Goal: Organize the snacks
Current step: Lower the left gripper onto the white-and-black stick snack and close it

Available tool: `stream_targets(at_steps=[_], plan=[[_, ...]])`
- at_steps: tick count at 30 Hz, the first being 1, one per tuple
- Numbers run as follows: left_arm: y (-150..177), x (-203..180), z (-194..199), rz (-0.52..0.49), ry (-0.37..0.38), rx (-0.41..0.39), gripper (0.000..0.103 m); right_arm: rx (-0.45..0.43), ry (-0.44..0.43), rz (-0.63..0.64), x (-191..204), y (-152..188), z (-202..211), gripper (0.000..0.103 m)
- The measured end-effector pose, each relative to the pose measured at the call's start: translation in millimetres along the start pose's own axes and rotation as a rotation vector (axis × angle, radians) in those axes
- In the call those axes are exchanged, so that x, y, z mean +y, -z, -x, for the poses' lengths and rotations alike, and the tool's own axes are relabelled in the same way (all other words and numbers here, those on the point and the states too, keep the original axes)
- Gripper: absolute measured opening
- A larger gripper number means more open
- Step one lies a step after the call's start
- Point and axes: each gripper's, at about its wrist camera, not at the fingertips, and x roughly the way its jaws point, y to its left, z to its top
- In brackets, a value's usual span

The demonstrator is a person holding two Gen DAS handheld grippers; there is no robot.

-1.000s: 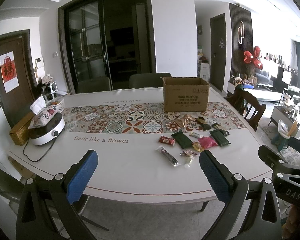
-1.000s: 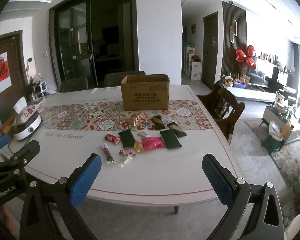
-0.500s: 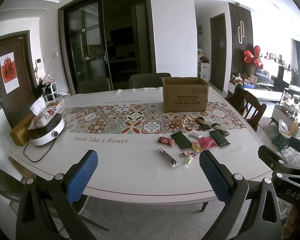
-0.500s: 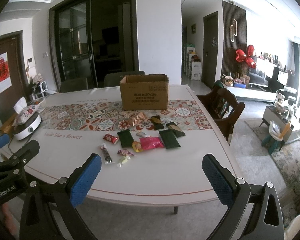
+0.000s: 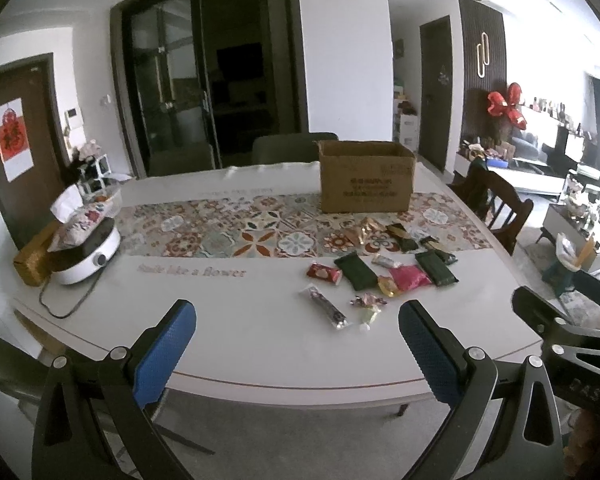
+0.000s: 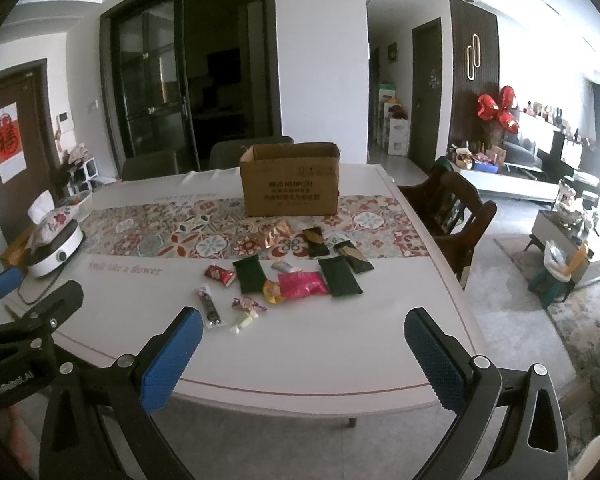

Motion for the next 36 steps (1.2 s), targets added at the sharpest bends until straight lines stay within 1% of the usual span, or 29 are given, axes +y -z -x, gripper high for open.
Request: stream_targets(at_steps=[3,4,8,11,13,15,17,19,21,22,24,25,26,28,30,32,35,36], plan=[[3.3,-4.5,-8.6,0.008,-0.015,-0.001,0.102,0.017,-0.019,-0.006,-7.4,0.0,-12.2,0.102],[4.1,-5.1,-10.9,0.008,-0.015,-0.001,0.100,0.023,-0.025,-0.007,-7.6,0.1,-16.1,0.102],[2.6,-2.8,-26.0,0.007,-0.015,0.029,0.099,0.047,-0.053,-0.011,-4.0,-1.0,-31.8,0.102],[0.7,0.6,-41.6,0.004,-0.012,0.050,0.094,0.061,-0.067,-0.013,1.6,-3.7,-46.8,0.102],[-1.8,4.4,-56.3,0.004,-0.001,0.068,0.093,0.071,-0.072,-0.020,6.0,-3.3,-55.7,0.102],[-5.7,7.4,-74.5,-0.004,0.020,0.085,0.089,0.094,-0.079,-0.025,12.7,-6.0,-72.0,0.102],[-10.5,9.2,-92.2,-0.015,0.036,0.109,0.087,0.107,-0.073,-0.028,19.0,-8.0,-85.7,0.101],[-15.8,11.9,-112.7,-0.024,0.067,0.144,0.083,0.130,-0.069,-0.040,24.7,-11.0,-101.1,0.094],[-20.5,14.5,-135.1,-0.046,0.096,0.174,0.082,0.160,-0.066,-0.063,29.7,-14.1,-119.5,0.094],[-21.3,14.4,-143.5,-0.053,0.108,0.187,0.079,0.179,-0.057,-0.078,33.5,-15.3,-132.2,0.090],[-23.8,15.5,-167.9,-0.068,0.157,0.237,0.073,0.213,-0.051,-0.096,37.6,-14.5,-147.0,0.082],[-23.7,15.9,-179.3,-0.075,0.181,0.260,0.072,0.245,-0.044,-0.110,41.2,-13.5,-159.7,0.080],[-22.5,15.7,-187.4,-0.079,0.197,0.276,0.071,0.263,-0.039,-0.122,42.2,-12.1,-166.2,0.079],[-20.5,15.9,-207.2,-0.086,0.238,0.319,0.064,0.301,-0.016,-0.151,47.0,-7.7,-182.1,0.075],[-17.0,14.9,-227.0,-0.087,0.286,0.368,0.060,0.330,0.000,-0.168,49.8,-3.1,-192.7,0.070],[-14.1,12.8,-242.5,-0.090,0.318,0.410,0.060,0.367,0.024,-0.191,54.1,4.6,-206.7,0.067],[-6.9,8.7,-262.5,-0.093,0.363,0.473,0.055,0.400,0.041,-0.223,58.2,12.6,-219.6,0.063],[-5.2,7.1,-267.6,-0.095,0.369,0.489,0.051,0.407,0.042,-0.232,59.6,14.2,-222.9,0.061]])
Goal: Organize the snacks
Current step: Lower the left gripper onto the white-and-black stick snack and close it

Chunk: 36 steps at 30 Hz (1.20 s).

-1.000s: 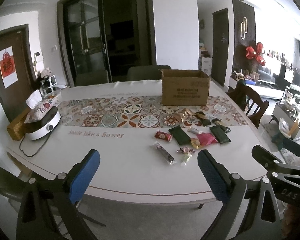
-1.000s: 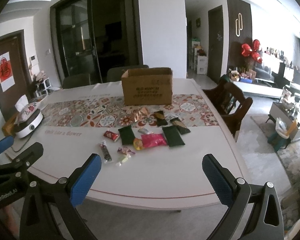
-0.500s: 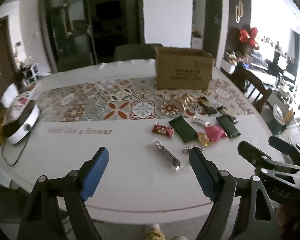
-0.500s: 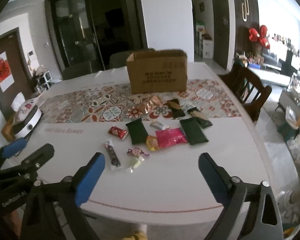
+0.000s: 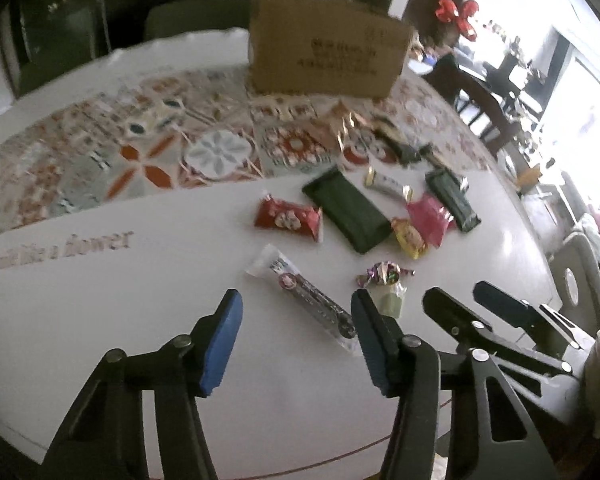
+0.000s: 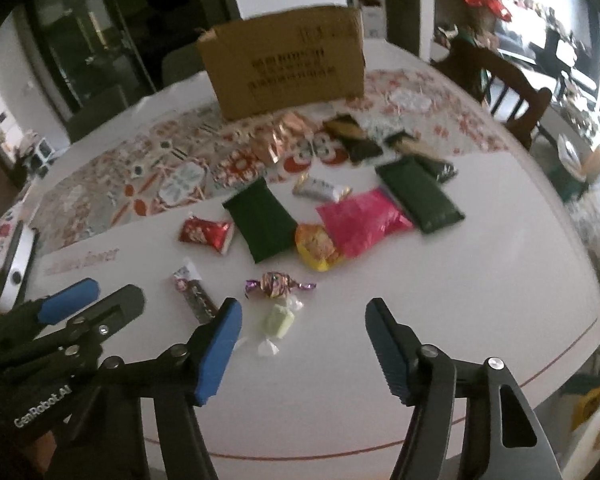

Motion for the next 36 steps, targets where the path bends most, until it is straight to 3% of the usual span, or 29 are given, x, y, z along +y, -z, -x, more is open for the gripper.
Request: stream_targets(at_steps=[12,16,31,36], plan=[[-11.1,9.4,-41.4,0.075,0.086,0.120,0.034,0.032,-0.020,-0.055,3.7,3.3,-30.4,0.047],[-12.5,9.2,-51.4,0.106,0.113,0.152,0.034,0.047,-0.048,-0.051,7.5,2.4,-36.4,0.043],[-13.0,0.1,-67.5,0.089,0.064,0.204,0.034,0.068,-0.060,-0.052,8.2,7.2,-48.9,0.041],[-14.7,-2.5,-69.5,0.080,0.063,0.204,0.030,0.077,-0.059,-0.049,8.7,8.0,-53.4,0.030]])
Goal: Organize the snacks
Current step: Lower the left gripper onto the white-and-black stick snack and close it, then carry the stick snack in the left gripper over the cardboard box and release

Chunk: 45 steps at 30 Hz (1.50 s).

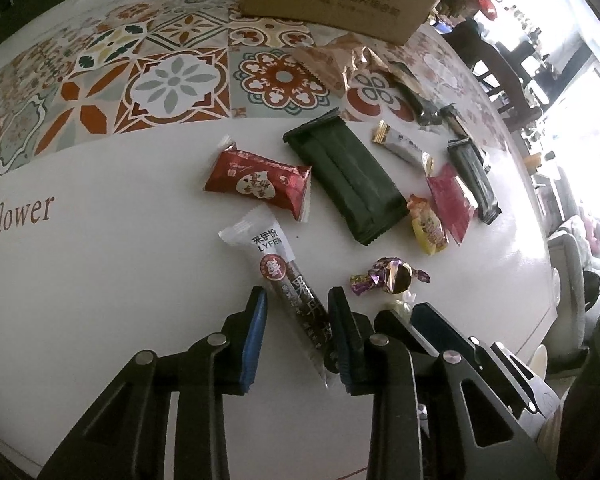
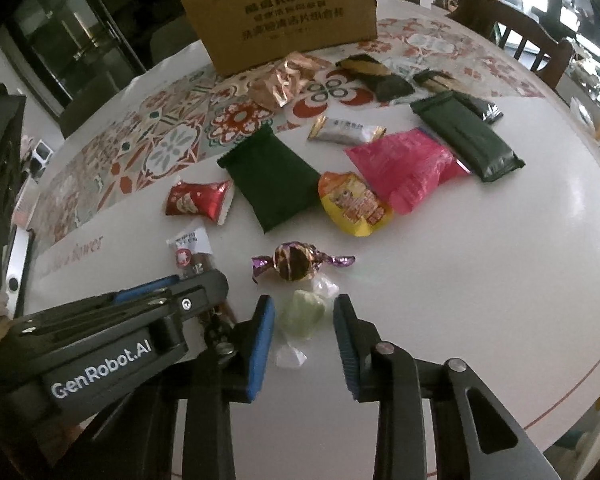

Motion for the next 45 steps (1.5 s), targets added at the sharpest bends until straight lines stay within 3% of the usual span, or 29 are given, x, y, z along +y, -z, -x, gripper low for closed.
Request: stream_targets(at_steps=[2,7,20,37,45], plan=[[0.3,-0.9,-0.4,-0.005,0.000,-0.001,0.028,-0.001,0.002,-0.003,-0.8,1.1,0.1,0.025],[2.7,0.5,1.2,-0.003,0.009,-0.011,0.022,0.001,-0.009,0.001,-1.3,2.3,0.9,0.024],[14.4,2.4,14.5,-0.051,0.006,-0.020,0.016,-0.020,-0.007,0.021,-1.8,4.6,14.0,0.022],[-1.7,-11.1,66.8,-0.112,-0.020,-0.201,0.016,-0.104,0.012,0.028,-8.0,-17.2,48.8,0.019],[-16.3,-29.8,85.6,-0.090,-0.033,-0.281,0.016,-0.237,-0.004,0.141,-3.7,-44.1,80.7,0.019]])
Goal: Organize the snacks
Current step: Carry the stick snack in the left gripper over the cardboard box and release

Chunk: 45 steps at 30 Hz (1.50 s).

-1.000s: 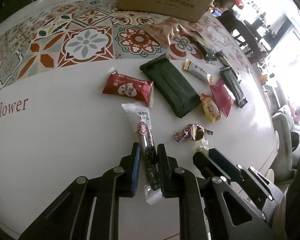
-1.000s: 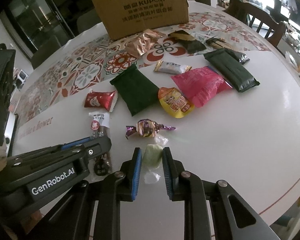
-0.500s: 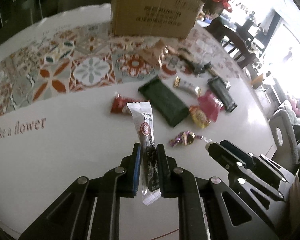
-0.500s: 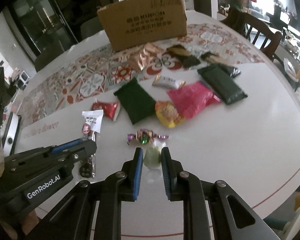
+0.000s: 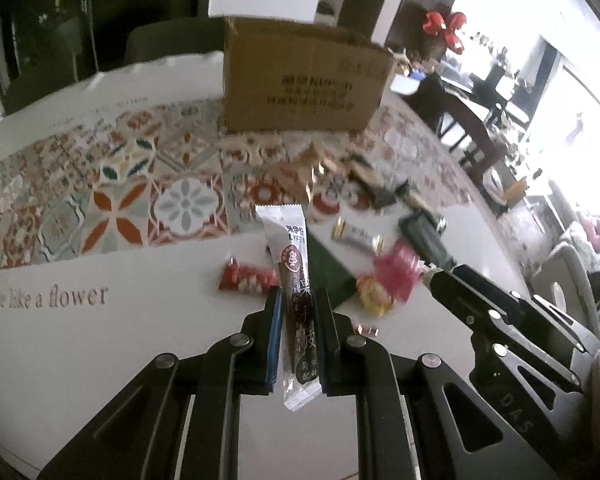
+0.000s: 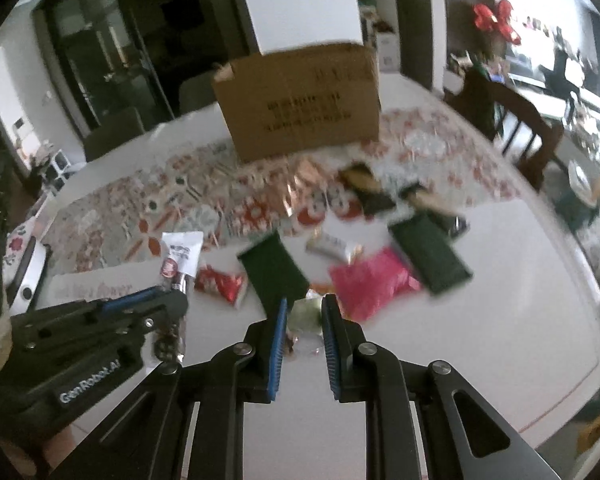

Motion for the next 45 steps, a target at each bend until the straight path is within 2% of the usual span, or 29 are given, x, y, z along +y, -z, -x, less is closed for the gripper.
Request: stream_targets(at_steps=[12,22,33,45], plan=[[-53.5,-25.3,26.6,0.051,-0.043,-0.166,0.016,-0.130,-0.092,0.092,-21.1,-67.4,17.2,0.019],[-102.0,-36.6,40.1,0.040,-0.053,-0.283,0.016,-0.243,-0.148,0.128,-23.6,-112.9,26.5,0.019],[-156.3,-36.5,30.8,0.019,-0.059,-0.336,0.016,-0.305,-0.166,0.107,-32.7,-167.0,9.1,0.019],[-230.2,-23.4,-5.2,0.005,-0.076,-0.346,0.016,-0.330,-0.166,0.123,-34.1,-236.5,-44.1,0.019]])
